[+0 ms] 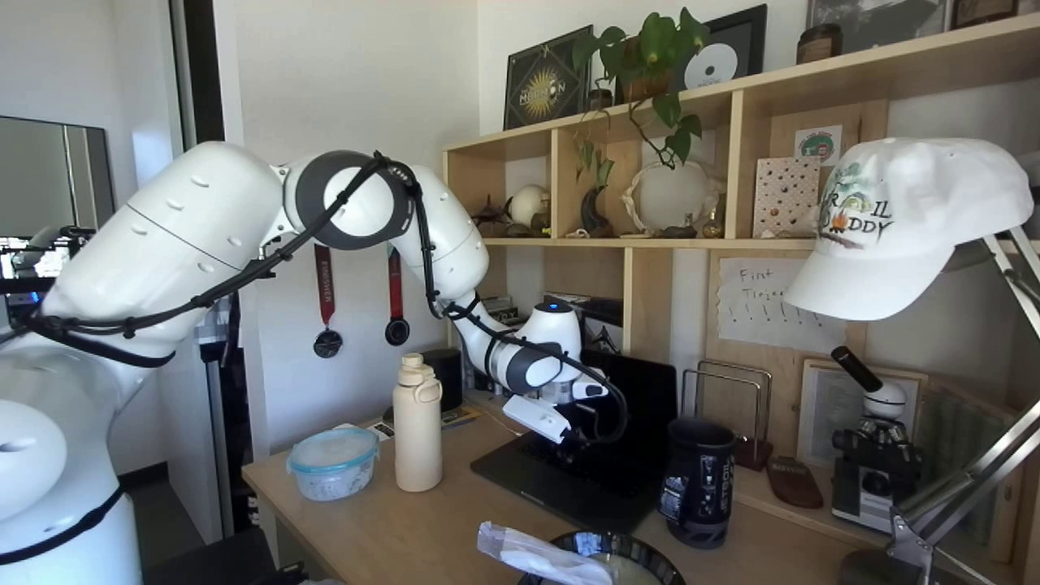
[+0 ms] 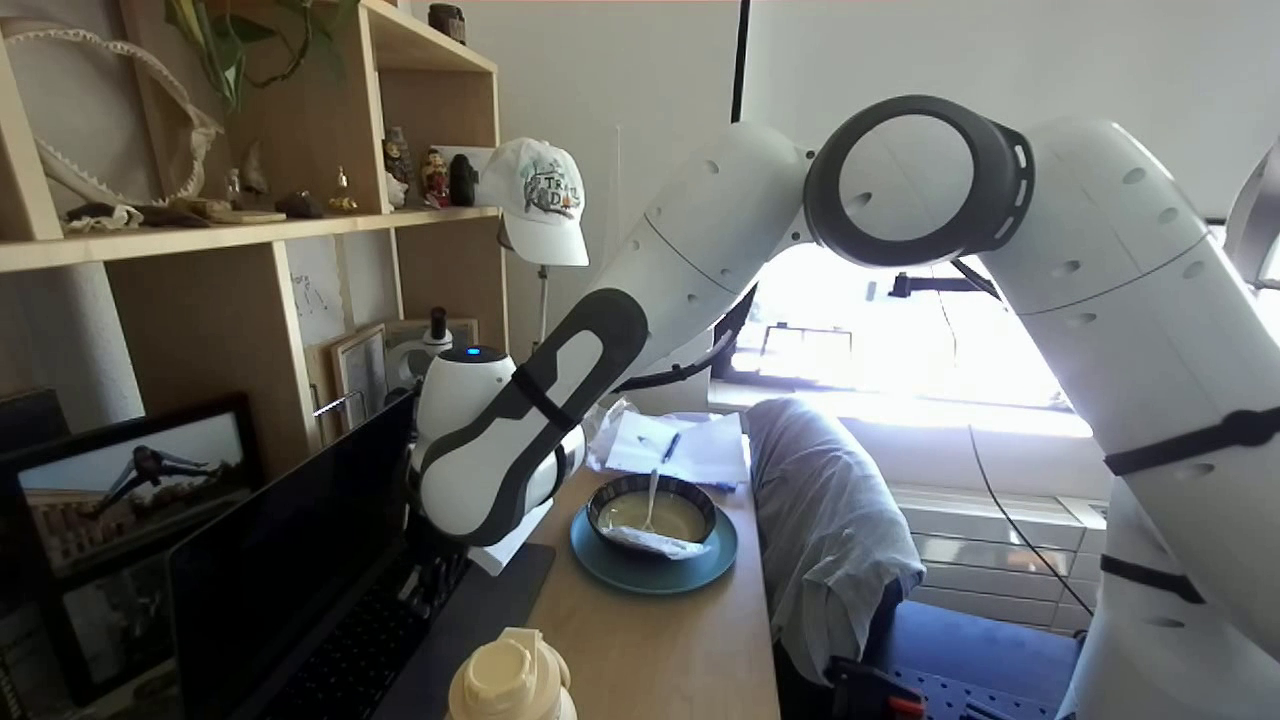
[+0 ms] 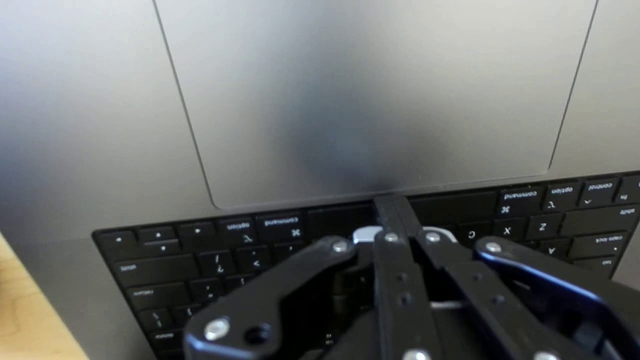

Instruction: Press keys on the laptop

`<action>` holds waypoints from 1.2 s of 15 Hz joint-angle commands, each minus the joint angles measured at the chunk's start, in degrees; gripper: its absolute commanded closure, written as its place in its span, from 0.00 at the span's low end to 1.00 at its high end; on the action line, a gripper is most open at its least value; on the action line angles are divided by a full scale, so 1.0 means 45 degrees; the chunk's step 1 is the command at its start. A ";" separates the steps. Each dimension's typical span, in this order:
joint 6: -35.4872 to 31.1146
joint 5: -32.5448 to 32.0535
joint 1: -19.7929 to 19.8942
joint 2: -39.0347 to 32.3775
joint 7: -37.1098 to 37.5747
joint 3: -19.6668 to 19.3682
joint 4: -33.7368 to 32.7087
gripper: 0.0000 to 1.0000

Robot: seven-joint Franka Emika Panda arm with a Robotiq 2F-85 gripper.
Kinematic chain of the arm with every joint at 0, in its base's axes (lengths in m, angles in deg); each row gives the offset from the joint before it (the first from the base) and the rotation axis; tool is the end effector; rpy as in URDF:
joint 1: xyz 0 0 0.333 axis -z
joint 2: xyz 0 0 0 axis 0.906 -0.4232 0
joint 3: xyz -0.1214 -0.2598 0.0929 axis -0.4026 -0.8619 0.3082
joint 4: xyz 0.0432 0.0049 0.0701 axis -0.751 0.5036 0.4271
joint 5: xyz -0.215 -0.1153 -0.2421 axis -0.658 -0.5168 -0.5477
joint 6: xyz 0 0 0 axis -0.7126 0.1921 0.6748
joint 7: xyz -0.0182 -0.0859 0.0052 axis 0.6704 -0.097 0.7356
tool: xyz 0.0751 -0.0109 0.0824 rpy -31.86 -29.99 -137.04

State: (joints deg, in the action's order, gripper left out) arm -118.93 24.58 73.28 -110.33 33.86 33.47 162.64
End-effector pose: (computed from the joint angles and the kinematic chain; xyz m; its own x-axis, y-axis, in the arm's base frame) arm 0.6259 -0.0246 0.2108 0.9712 0.0592 0.2309 0.0738 -0.9958 -0.0548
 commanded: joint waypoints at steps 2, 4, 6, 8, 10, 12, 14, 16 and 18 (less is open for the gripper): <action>0.0138 0.0175 -0.0144 -0.0275 -0.0244 -0.0055 -0.0210 1.00; 0.0134 0.0170 -0.0158 -0.0296 -0.0233 -0.0065 -0.0230 1.00; 0.0102 0.0152 -0.0178 -0.0242 -0.0214 -0.0091 -0.0201 1.00; 0.0072 0.0116 -0.0206 -0.0144 -0.0202 -0.0126 -0.0176 1.00; 0.0087 0.0099 -0.0235 -0.0066 -0.0195 -0.0148 -0.0185 1.00; 0.0080 0.0084 -0.0277 0.0007 -0.0194 -0.0155 -0.0227 1.00; 0.0073 0.0055 -0.0326 0.0017 -0.0184 -0.0175 -0.0317 1.00; 0.0061 0.0046 -0.0358 -0.0025 -0.0190 -0.0175 -0.0447 1.00; 0.0105 0.0044 -0.0386 -0.0072 -0.0207 -0.0165 -0.0564 1.00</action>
State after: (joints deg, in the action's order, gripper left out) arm -118.96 24.53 72.24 -110.96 33.84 33.25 160.79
